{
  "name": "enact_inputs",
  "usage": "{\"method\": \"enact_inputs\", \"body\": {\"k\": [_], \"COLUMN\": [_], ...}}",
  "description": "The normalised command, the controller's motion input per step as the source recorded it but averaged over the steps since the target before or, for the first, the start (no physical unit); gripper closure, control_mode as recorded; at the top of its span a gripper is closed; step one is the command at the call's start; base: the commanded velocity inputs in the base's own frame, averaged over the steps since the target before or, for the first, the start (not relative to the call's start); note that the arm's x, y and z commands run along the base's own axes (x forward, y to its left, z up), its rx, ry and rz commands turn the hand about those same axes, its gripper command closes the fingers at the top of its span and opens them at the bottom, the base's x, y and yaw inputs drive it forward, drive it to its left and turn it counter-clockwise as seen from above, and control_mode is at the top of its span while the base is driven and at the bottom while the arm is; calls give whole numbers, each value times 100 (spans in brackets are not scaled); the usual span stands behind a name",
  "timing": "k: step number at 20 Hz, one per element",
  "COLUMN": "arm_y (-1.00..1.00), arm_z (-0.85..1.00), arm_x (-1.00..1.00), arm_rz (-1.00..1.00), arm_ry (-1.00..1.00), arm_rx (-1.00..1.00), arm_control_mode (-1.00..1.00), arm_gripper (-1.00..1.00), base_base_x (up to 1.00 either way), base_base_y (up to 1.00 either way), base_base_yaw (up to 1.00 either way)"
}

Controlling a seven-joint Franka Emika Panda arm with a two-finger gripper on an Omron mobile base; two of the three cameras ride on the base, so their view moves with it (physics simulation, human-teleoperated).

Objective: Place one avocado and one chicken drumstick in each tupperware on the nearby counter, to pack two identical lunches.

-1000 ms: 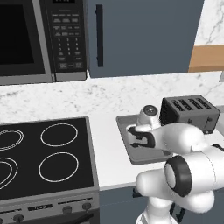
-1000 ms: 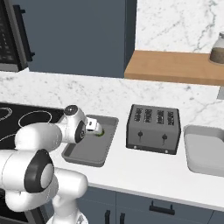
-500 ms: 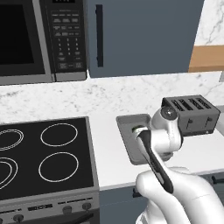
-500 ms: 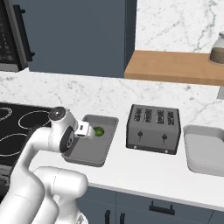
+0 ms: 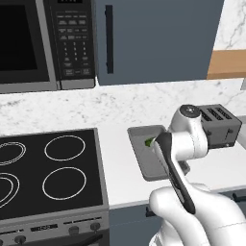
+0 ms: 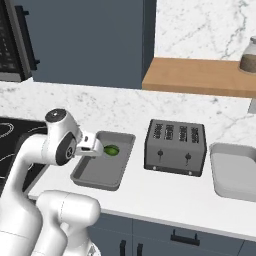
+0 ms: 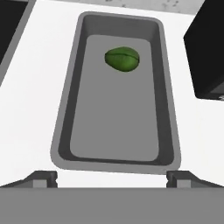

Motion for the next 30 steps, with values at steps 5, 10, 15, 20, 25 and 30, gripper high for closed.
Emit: {"method": "enact_inputs", "body": {"k": [5, 10, 15, 20, 25, 30], "arm_y": [0, 3, 4, 0, 0, 0], "arm_z": [7, 2, 0, 0, 0, 0], "arm_x": [-63, -46, -2, 0, 0, -7], "arm_rz": [1, 1, 0, 0, 0, 0], "arm_ry": [-13, -10, 0, 0, 0, 0], "arm_rx": [8, 14, 0, 0, 0, 0], "arm_control_mode": [-100, -100, -100, -100, -100, 100], "arm_gripper": [-100, -100, -100, -100, -100, -100], "base_base_x": [0, 0, 0, 0, 0, -9], "base_base_y": [0, 0, 0, 0, 0, -1], "base_base_yaw": [0, 0, 0, 0, 0, 0]}}
